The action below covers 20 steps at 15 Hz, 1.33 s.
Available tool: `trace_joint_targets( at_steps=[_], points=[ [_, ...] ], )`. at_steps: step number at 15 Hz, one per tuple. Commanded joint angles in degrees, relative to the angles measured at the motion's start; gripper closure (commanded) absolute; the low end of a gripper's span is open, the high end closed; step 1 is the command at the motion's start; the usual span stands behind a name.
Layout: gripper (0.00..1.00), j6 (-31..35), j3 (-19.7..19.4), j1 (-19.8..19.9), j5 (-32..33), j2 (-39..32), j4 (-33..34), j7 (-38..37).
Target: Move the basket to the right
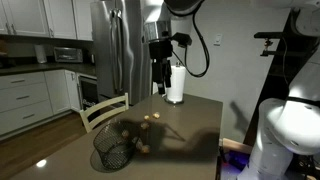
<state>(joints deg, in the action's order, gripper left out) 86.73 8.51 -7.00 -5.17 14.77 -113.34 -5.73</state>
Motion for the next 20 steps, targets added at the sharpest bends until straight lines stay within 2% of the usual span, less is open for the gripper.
trace_joint_targets(
  at_steps=[1,14,20],
  points=[
    [0.00,-0.11,0.00,-0.02,0.01,-0.06,0.13,-0.03],
    [0.00,0.56,-0.13,0.04,-0.02,-0.16,-0.36,0.31],
    [0.00,5.24,0.11,-0.03,1.50,-2.83,0.30,1.24]
  ],
)
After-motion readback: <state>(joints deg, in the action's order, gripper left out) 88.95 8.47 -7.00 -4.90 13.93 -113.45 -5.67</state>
